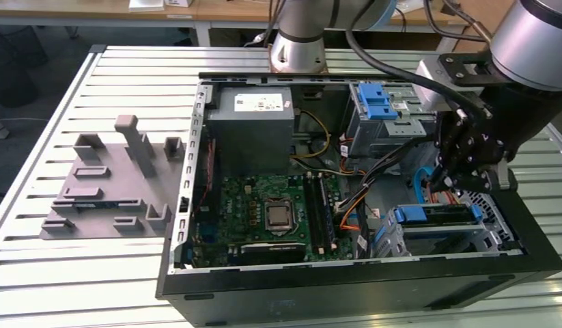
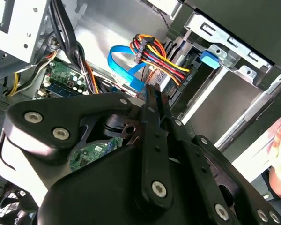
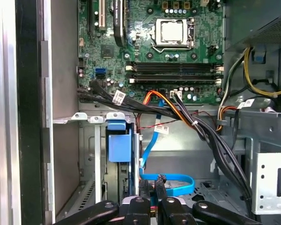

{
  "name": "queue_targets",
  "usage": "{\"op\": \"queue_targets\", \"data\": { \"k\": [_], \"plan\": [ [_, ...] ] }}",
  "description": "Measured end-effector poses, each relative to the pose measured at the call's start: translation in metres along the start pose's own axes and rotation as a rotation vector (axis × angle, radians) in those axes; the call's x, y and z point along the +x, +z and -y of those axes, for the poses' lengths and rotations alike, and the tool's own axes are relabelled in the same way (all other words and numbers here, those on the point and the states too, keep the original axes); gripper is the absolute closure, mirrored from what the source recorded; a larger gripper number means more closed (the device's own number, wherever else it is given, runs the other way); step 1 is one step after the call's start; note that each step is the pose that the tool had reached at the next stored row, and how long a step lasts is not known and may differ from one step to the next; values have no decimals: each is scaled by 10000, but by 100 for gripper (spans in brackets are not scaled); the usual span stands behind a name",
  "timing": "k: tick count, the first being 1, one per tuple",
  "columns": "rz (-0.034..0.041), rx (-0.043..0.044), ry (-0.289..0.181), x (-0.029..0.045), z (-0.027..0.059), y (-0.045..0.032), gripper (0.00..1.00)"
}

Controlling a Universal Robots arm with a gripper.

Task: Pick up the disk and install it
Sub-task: 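Insert the second disk wire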

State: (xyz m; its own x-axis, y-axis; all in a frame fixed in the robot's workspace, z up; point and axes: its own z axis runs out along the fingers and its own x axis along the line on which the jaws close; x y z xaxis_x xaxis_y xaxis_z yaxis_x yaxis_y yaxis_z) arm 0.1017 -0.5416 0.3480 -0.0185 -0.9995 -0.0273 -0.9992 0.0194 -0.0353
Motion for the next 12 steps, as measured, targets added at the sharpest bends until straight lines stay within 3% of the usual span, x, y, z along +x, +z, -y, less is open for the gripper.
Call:
{"op": "queue_targets", "data": {
  "k": [3, 9, 12],
  "plan": [
    [-127, 43, -7, 6, -18, 12, 84],
    [-137, 100, -11, 58, -28, 54, 84],
    [-186, 109, -13, 69, -29, 62, 84]
  ]
}}
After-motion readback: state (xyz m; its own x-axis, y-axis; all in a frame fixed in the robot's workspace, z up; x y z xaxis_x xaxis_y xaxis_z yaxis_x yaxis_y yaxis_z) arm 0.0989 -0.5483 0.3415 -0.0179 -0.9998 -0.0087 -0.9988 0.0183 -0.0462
